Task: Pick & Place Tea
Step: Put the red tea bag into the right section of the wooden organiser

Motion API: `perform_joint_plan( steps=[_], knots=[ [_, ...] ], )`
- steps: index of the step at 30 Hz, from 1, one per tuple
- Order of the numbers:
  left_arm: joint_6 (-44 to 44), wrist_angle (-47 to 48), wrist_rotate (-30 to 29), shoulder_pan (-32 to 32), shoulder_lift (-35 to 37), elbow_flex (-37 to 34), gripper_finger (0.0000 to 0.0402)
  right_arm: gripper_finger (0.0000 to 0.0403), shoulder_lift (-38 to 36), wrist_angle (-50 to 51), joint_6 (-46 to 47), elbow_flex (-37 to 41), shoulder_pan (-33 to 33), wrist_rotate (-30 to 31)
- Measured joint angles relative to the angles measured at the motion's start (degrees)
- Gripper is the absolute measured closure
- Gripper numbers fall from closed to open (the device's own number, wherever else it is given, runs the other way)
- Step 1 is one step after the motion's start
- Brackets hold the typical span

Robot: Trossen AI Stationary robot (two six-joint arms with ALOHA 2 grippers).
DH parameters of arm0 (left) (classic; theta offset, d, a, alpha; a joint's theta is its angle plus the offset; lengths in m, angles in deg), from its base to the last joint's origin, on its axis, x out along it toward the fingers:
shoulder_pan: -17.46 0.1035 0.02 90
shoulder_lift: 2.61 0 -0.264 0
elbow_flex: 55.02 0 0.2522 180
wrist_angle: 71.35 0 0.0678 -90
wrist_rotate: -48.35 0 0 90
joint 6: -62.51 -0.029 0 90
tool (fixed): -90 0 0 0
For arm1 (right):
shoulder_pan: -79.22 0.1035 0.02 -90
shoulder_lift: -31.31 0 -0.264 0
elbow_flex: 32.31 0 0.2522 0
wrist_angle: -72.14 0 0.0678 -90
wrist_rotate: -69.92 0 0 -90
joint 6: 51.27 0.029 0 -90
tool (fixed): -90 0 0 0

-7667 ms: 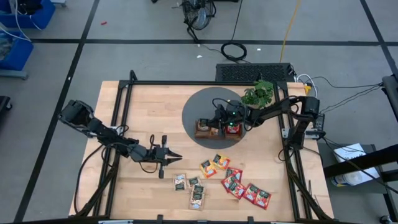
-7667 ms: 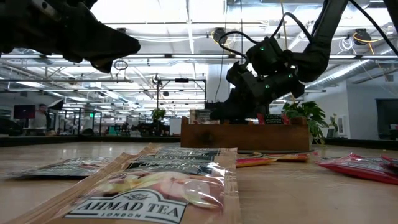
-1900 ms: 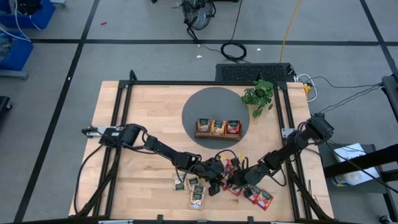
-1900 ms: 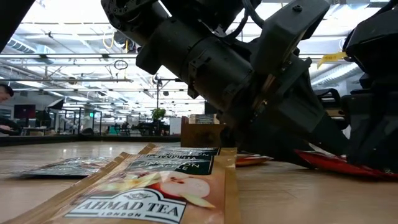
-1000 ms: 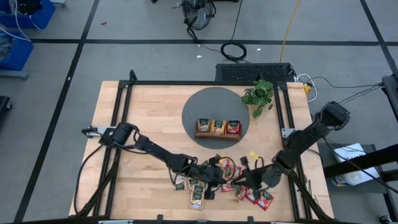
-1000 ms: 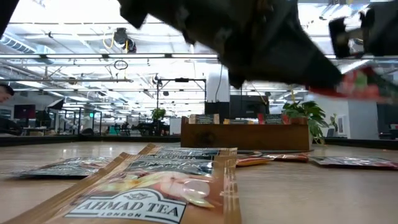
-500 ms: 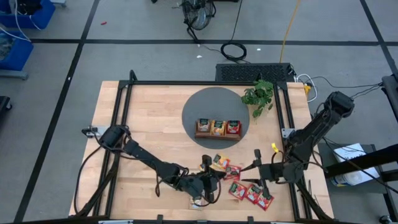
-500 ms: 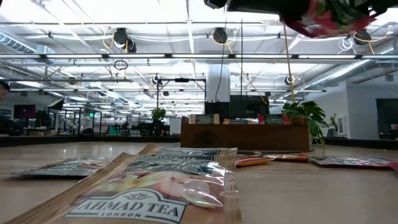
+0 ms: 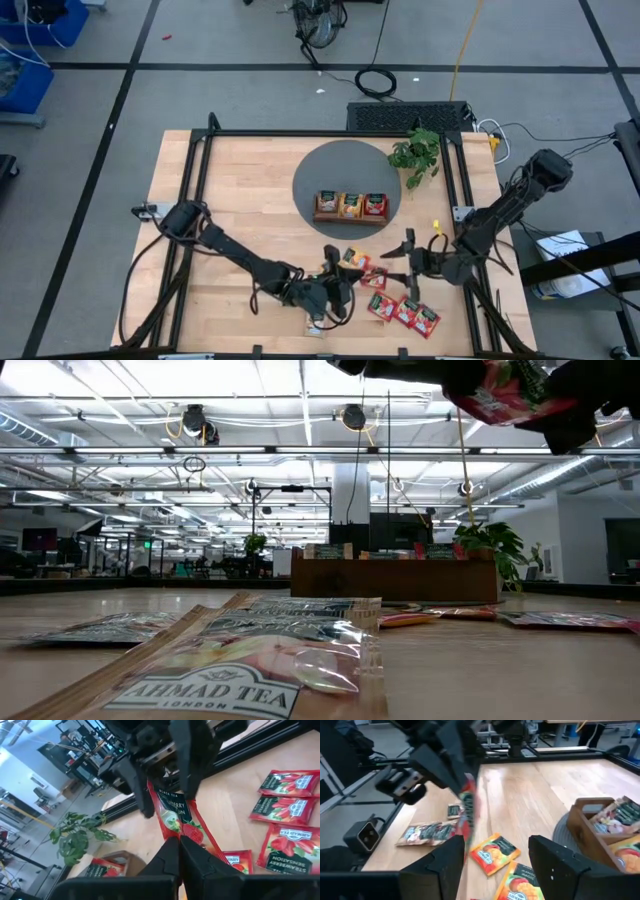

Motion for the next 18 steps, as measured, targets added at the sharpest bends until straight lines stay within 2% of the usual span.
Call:
perform_joint_plan(
  steps=[4,7,10,15,18],
  knots=[
    [-0.06,0.13,-0.02,-0.08,0.00,0.00,0.0387,0.0206,0.00,-0.41,0.80,0.59,-1.68,-2.26],
    [0.22,0.06,-0.02,0.13,0.00,0.00,0.0390,0.0229,0.02,-1.34,1.24,0.89,-2.64,-5.02],
    [0.50,0.08,0.03,0.39,0.00,0.00,0.0396,0.0276,0.00,-1.67,0.36,0.95,-3.25,-6.28],
    [1.51,0.22,1.15,0.86,0.00,0.00,0.0384,0.0383,0.02,-2.05,-3.85,0.95,-3.30,-6.55],
    [1.86,0.66,2.33,1.04,0.00,0.00,0.0391,0.0393,0.02,-2.06,-4.98,0.95,-3.24,-6.77]
  ],
)
